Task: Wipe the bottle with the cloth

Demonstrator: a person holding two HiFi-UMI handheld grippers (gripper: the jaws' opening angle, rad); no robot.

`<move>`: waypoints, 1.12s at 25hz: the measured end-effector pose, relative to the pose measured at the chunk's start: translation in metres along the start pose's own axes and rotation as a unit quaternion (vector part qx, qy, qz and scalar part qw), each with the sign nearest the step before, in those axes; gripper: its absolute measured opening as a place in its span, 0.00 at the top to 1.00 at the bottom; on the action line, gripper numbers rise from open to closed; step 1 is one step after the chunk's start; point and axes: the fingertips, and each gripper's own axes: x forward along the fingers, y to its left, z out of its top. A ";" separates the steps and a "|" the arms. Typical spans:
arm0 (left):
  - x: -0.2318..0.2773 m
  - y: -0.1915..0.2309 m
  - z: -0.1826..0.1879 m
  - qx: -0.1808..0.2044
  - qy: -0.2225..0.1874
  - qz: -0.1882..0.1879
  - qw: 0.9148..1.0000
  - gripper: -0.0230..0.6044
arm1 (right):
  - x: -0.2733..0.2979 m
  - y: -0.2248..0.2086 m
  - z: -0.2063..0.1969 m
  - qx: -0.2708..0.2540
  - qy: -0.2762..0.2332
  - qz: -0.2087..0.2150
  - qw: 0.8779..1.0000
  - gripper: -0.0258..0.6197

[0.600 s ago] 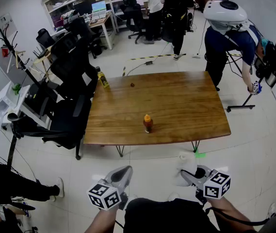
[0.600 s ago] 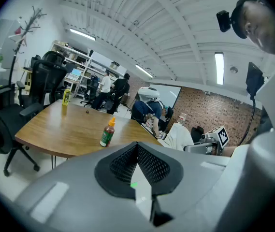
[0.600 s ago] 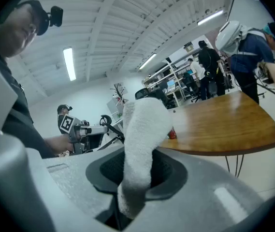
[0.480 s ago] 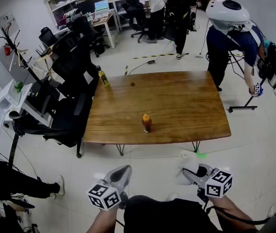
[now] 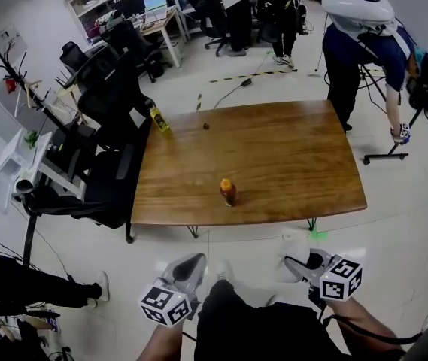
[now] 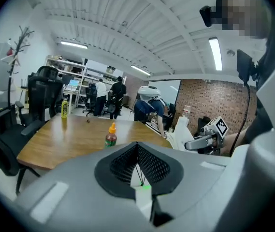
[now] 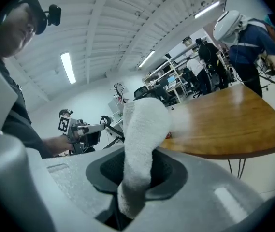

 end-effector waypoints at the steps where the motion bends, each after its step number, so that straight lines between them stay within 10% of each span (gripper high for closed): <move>1: 0.007 0.004 0.003 0.018 0.003 -0.008 1.000 0.94 | 0.005 -0.002 0.003 -0.002 0.000 -0.003 1.000 0.85; 8: 0.083 0.053 0.033 0.122 0.024 -0.111 0.986 0.85 | 0.045 -0.033 0.059 0.001 -0.041 -0.077 0.996 0.85; 17: 0.164 0.108 0.024 0.229 0.080 -0.258 0.935 0.70 | 0.132 -0.028 0.106 -0.076 -0.034 -0.155 0.984 0.85; 28: 0.227 0.107 -0.007 0.249 0.093 -0.325 0.908 0.57 | 0.197 -0.045 0.151 -0.215 0.084 -0.160 0.960 0.85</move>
